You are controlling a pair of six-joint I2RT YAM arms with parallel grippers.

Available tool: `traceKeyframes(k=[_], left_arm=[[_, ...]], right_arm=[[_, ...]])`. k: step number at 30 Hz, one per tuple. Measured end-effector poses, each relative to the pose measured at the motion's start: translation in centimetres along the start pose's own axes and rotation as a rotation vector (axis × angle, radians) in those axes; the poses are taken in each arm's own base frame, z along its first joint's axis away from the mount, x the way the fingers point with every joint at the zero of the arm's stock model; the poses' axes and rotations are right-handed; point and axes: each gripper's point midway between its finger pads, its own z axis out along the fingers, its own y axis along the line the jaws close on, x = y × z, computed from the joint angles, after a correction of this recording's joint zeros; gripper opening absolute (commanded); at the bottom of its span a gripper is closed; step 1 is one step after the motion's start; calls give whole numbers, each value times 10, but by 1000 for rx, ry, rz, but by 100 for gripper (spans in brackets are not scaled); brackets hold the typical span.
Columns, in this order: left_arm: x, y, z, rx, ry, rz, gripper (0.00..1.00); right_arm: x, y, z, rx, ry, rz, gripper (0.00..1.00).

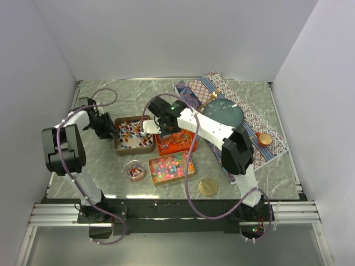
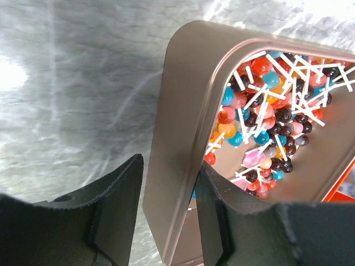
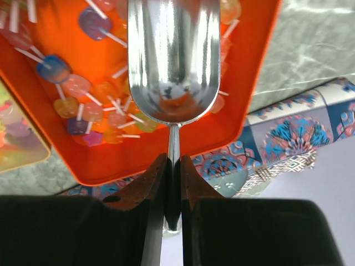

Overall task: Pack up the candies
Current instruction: Scoop the fake candies from the storage box.

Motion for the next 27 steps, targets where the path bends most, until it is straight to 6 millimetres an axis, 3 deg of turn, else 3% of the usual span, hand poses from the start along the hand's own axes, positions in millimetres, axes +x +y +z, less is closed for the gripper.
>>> traceKeyframes(k=[7, 12, 17, 22, 27], left_arm=[[-1, 16, -7, -16, 2, -15, 48], [-3, 24, -14, -24, -7, -11, 48], [-5, 20, -17, -3, -14, 2, 56], [-12, -4, -37, 98, -66, 67, 66], [-29, -61, -100, 240, -248, 272, 67]], right_arm=[[-26, -17, -5, 43, -32, 3, 0], [-45, -13, -6, 56, -38, -26, 0], [-39, -13, -4, 64, -18, -23, 0], [-15, -18, -15, 91, 11, -10, 0], [26, -17, -66, 170, 50, -18, 0]])
